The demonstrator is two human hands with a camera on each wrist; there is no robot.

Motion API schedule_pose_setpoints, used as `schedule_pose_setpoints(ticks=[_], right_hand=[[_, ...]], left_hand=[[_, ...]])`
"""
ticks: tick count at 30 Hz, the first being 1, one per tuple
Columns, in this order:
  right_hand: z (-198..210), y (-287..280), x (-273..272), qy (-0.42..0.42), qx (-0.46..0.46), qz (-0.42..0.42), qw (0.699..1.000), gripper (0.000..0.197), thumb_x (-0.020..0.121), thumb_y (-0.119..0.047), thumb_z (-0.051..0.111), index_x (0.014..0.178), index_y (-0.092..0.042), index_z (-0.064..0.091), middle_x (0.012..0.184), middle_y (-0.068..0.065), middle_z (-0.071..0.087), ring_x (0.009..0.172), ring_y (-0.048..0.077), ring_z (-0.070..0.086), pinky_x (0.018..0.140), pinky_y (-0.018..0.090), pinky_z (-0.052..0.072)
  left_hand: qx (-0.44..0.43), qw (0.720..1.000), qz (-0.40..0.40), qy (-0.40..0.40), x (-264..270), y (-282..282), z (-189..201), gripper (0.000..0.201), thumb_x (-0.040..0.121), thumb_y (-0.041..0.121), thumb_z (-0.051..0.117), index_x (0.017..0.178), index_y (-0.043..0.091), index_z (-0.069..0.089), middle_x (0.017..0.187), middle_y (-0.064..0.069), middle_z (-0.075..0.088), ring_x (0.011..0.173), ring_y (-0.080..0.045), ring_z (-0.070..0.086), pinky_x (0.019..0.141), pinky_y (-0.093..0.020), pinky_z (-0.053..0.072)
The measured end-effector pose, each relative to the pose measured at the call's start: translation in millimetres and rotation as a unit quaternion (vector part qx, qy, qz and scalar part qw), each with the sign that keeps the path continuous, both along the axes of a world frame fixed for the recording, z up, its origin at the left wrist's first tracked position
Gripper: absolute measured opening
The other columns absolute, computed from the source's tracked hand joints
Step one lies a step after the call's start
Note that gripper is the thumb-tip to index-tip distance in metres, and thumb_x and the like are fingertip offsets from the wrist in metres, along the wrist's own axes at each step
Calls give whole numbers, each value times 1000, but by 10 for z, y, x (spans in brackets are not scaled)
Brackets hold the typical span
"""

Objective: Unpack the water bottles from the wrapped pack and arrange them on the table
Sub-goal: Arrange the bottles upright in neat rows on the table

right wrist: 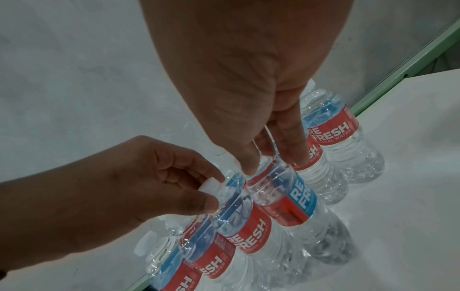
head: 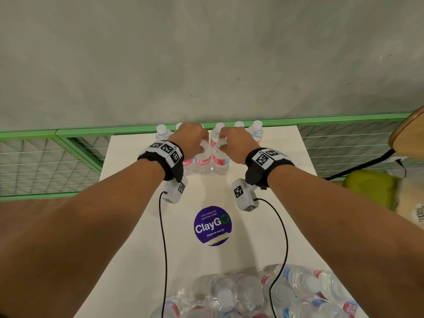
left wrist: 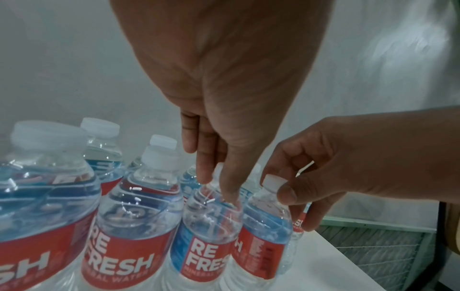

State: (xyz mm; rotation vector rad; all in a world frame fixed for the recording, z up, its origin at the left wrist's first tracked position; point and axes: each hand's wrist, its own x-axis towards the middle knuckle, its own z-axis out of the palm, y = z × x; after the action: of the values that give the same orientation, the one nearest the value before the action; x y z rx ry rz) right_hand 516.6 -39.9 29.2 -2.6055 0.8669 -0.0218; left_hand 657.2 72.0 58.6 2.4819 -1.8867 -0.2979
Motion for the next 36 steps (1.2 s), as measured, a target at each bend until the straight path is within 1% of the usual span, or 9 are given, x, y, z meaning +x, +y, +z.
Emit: schedule_pose_setpoints(ticks=[5, 8, 10, 15, 20, 23, 28, 32, 36], right_hand=[[-14, 11, -9, -15, 9, -5, 1000, 26, 88, -20, 61, 114, -13, 61, 101, 10, 65, 94, 30, 62, 73, 31, 45], [-16, 37, -30, -13, 7, -23, 1000, 39, 88, -31, 67, 117, -9, 55, 106, 10, 57, 95, 28, 55, 79, 35, 44], [-28, 42, -24, -14, 3, -16, 1000, 33, 89, -26, 66, 116, -9, 57, 106, 11, 60, 96, 30, 58, 78, 34, 45], [-7, 48, -29, -27, 17, -2, 999, 23, 86, -11, 59, 109, -12, 62, 100, 10, 64, 91, 31, 62, 73, 32, 47], [-14, 64, -30, -25, 13, -42, 999, 39, 89, -32, 66, 116, -7, 54, 108, 10, 55, 96, 27, 54, 77, 34, 42], [-35, 51, -1, -28, 8, -28, 999, 29, 90, -24, 66, 112, -8, 57, 105, 13, 60, 95, 31, 58, 72, 32, 39], [-1, 49, -15, -45, 27, -9, 999, 23, 89, -10, 58, 112, -11, 63, 102, 11, 65, 94, 31, 62, 75, 31, 46], [21, 75, -37, -48, 33, -39, 998, 36, 91, -24, 64, 123, -8, 56, 114, 12, 60, 106, 29, 56, 85, 35, 45], [8, 65, -26, -35, 30, -40, 998, 27, 91, -26, 65, 108, -5, 59, 102, 13, 64, 96, 30, 60, 72, 33, 42]], left_hand=[[-6, 1000, -1, 6, -12, 20, -36, 30, 84, 16, 70, 114, 18, 70, 108, -6, 63, 98, -29, 62, 85, -40, 49], [-13, 1000, 10, 8, -6, 18, -50, 36, 84, 27, 73, 118, 17, 68, 109, -6, 63, 98, -28, 62, 87, -39, 48], [-16, 1000, 17, 6, -3, 14, -54, 37, 86, 33, 71, 119, 16, 67, 109, -7, 64, 100, -29, 61, 89, -39, 47], [-24, 999, 19, 12, -6, 11, -61, 31, 87, 27, 69, 116, 17, 69, 109, -7, 66, 102, -29, 62, 88, -38, 47], [-26, 999, 30, -3, 2, 16, -88, 38, 87, 39, 70, 116, 15, 67, 108, -6, 66, 100, -28, 61, 88, -38, 45], [-22, 999, 30, -5, -3, 9, -91, 34, 88, 34, 70, 116, 15, 68, 108, -8, 67, 100, -30, 61, 88, -40, 48], [-23, 999, 27, 6, -3, 21, -95, 32, 86, 25, 69, 117, 15, 69, 109, -9, 66, 100, -30, 62, 89, -42, 49], [-24, 999, 38, 6, 11, 19, -124, 39, 85, 32, 71, 120, 15, 66, 112, -8, 64, 103, -30, 60, 92, -43, 48], [-21, 999, 37, 6, 24, 19, -128, 33, 86, 33, 69, 114, 15, 68, 106, -9, 66, 97, -30, 61, 88, -42, 48]])
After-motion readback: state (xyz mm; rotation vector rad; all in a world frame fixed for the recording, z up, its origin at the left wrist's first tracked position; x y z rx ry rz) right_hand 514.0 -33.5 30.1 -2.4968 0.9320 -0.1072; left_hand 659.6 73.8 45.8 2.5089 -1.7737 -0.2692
